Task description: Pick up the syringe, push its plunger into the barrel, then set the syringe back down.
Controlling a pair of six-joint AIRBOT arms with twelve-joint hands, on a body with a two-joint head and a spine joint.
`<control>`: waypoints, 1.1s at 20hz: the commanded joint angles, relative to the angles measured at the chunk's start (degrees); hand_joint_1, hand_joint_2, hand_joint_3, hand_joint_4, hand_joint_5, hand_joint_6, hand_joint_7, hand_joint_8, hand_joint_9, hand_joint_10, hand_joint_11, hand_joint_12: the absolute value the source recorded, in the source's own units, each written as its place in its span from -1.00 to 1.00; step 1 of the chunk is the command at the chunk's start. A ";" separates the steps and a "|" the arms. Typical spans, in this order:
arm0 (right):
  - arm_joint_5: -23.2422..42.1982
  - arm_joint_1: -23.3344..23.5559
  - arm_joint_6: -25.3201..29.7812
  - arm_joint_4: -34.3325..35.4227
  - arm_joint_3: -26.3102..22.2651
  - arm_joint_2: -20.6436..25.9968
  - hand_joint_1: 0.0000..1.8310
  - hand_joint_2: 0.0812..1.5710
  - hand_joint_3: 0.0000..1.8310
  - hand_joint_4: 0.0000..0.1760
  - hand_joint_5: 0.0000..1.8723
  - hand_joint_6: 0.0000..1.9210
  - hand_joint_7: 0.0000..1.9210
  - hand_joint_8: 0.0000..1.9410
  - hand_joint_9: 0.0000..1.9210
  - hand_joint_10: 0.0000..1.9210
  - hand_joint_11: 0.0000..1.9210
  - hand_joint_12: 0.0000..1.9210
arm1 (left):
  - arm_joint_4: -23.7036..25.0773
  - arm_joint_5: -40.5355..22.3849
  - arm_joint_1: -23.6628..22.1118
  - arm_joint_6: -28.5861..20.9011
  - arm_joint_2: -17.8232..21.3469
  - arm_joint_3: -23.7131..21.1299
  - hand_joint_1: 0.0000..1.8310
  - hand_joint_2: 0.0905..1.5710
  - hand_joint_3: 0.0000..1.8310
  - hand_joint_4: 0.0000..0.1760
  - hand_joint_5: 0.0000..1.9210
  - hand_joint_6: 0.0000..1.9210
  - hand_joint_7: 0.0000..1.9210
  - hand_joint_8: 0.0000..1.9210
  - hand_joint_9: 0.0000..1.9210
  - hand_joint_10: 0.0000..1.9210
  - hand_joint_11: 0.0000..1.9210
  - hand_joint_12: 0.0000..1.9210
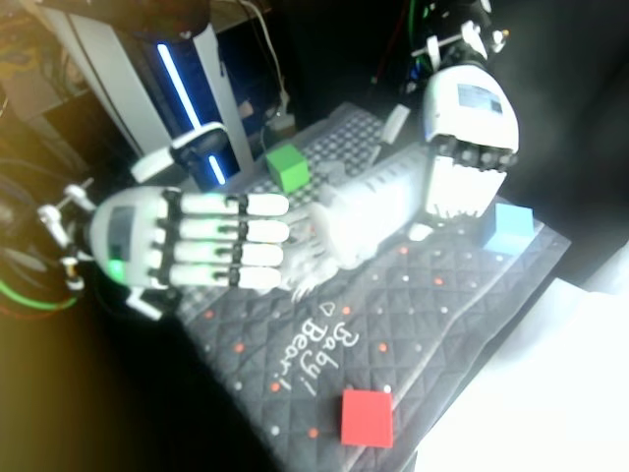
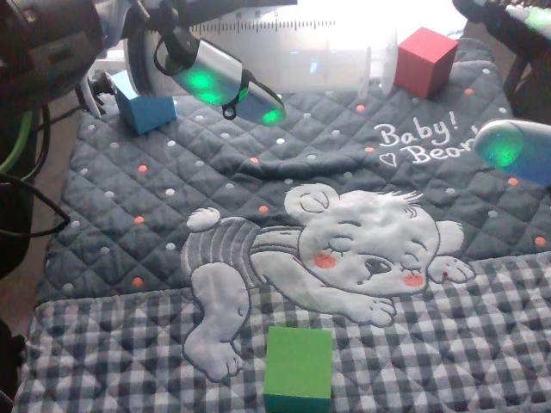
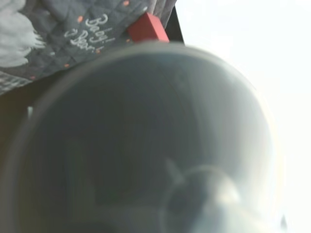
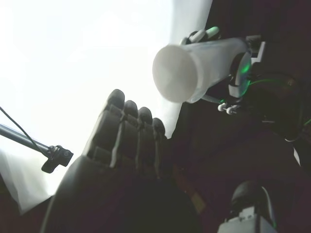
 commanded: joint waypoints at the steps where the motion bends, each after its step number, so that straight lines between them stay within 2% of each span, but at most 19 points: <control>1: 6.69 0.64 0.39 0.23 -0.13 0.58 -0.99 0.10 -1.00 -1.00 -0.86 -0.99 -0.83 -1.00 -0.85 -0.99 -0.82 -0.96 | -2.01 -5.70 -0.64 -0.56 0.41 0.12 0.58 0.55 -1.00 -1.00 0.19 1.00 0.49 1.00 0.53 1.00 0.35 1.00; 2: 6.64 0.64 0.39 0.23 -0.16 0.73 -0.99 0.10 -1.00 -1.00 -0.86 -0.99 -0.83 -1.00 -0.85 -0.99 -0.82 -0.96 | -2.06 -5.45 -0.59 -0.56 0.43 0.16 0.58 0.55 -1.00 -1.00 0.19 1.00 0.49 1.00 0.53 1.00 0.35 1.00; 3: 6.62 0.64 0.39 0.23 -0.34 1.13 -1.00 0.11 -0.99 -1.00 -0.85 -0.99 -0.83 -1.00 -0.86 -0.99 -0.82 -0.97 | -1.86 -4.97 -0.37 -0.56 0.51 0.14 0.61 0.55 -1.00 -1.00 0.20 1.00 0.50 1.00 0.56 1.00 0.53 1.00; 8: 6.64 0.65 0.33 0.22 -0.33 1.29 -0.99 0.07 -1.00 -1.00 -0.84 -0.99 -0.82 -0.99 -0.85 -0.99 -0.81 -0.96 | -1.55 -4.07 0.35 -0.56 0.36 0.15 0.60 0.56 -1.00 -1.00 0.16 1.00 0.47 1.00 0.56 1.00 0.56 1.00; 10: 6.64 0.65 0.34 0.22 -0.36 1.29 -0.93 0.05 -1.00 -1.00 -0.85 -1.00 -0.83 -1.00 -0.86 -1.00 -0.84 -0.98 | -1.92 -4.23 0.83 -0.56 0.00 0.24 0.67 0.52 -1.00 -1.00 -0.09 0.97 0.39 1.00 0.49 1.00 0.41 1.00; 11: 6.64 0.65 0.34 0.22 -0.40 1.28 -0.97 0.08 -1.00 -1.00 -0.87 -1.00 -0.85 -1.00 -0.87 -1.00 -0.84 -0.98 | -2.78 -4.64 1.29 -0.55 -0.35 0.48 0.68 0.51 -1.00 -1.00 -0.13 0.99 0.37 1.00 0.49 1.00 0.45 1.00; 12: 6.65 0.65 0.34 0.22 -0.41 1.28 -0.97 0.08 -1.00 -1.00 -0.87 -1.00 -0.85 -1.00 -0.87 -1.00 -0.84 -0.98 | -3.25 -4.89 1.51 -0.55 -0.55 0.68 0.68 0.51 -1.00 -1.00 -0.13 0.99 0.37 1.00 0.49 1.00 0.45 1.00; 13: 6.65 0.65 0.34 0.22 -0.41 1.28 -0.97 0.08 -1.00 -1.00 -0.89 -1.00 -0.86 -1.00 -0.89 -1.00 -0.86 -0.99 | -3.57 -4.96 1.99 -0.55 -1.04 1.05 0.62 0.52 -1.00 -1.00 0.04 1.00 0.41 1.00 0.51 1.00 0.44 1.00; 15: 6.66 0.65 0.34 0.22 -0.40 1.27 -0.97 0.08 -1.00 -1.00 -0.89 -1.00 -0.87 -1.00 -0.90 -1.00 -0.86 -0.99 | -3.57 -4.78 2.69 -0.55 -1.54 1.26 0.61 0.53 -1.00 -1.00 0.11 1.00 0.44 1.00 0.53 1.00 0.52 1.00; 22: 6.70 0.65 0.34 0.22 -0.39 0.88 -0.99 0.06 -1.00 -1.00 -0.86 -0.99 -0.84 -0.99 -0.87 -0.99 -0.84 -0.98 | -2.36 -2.76 4.44 -0.55 -2.75 1.58 0.57 0.54 -1.00 -1.00 0.10 1.00 0.45 1.00 0.56 1.00 0.59 1.00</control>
